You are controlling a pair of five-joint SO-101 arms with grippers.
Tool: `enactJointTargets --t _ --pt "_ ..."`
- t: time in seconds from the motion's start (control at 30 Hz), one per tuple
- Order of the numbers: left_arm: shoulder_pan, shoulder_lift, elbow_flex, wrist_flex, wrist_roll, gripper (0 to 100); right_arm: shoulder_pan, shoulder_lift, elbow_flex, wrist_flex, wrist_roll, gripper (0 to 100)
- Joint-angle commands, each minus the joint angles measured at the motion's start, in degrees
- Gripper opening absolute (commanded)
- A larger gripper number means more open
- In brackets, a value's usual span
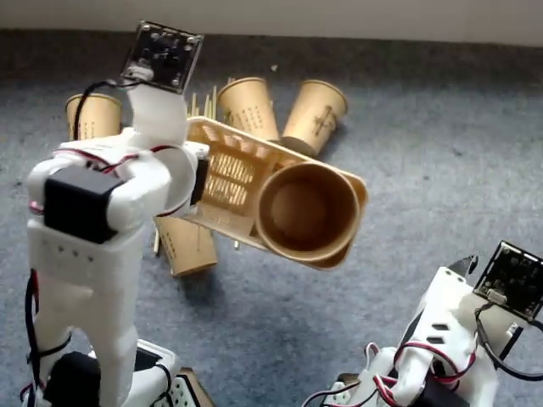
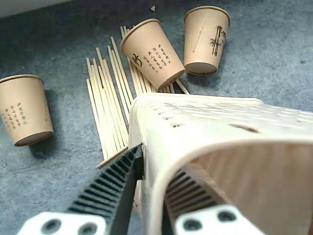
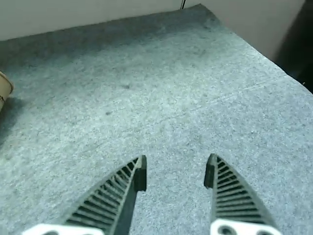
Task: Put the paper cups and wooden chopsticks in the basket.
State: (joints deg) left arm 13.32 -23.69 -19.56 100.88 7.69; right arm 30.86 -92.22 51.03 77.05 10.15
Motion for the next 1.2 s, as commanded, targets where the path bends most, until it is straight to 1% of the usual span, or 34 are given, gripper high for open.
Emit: enactJointTargets --t 0.0,0.27,0.43,0.63,0.93,1.0,1.17 --pt "4.1 5.7 -0.6 -1.6 1.7 0 0.7 -1.9 0.0 0.3 -1.2 20.3" --pt "9.9 17.1 -6.7 -1.6 2.3 0 0.7 -3.6 2.4 -0.1 -1.1 20.3" --pt "10.3 22.8 -7.4 -4.0 8.5 0 0.7 -3.6 2.4 -0.1 -1.1 20.3" --pt "10.3 26.9 -7.2 -4.0 16.4 0 0.7 -3.6 2.4 -0.1 -1.1 20.3" --pt "10.2 35.0 -7.1 -3.6 16.9 1 0.7 -3.6 2.4 -0.1 -1.1 20.3" --pt "10.3 37.0 -7.1 -3.2 16.7 4 0.7 -3.6 2.4 0.0 -1.1 20.3" --pt "10.2 40.0 -7.1 -0.6 16.4 23 0.7 -3.6 2.4 0.0 -1.1 20.3"
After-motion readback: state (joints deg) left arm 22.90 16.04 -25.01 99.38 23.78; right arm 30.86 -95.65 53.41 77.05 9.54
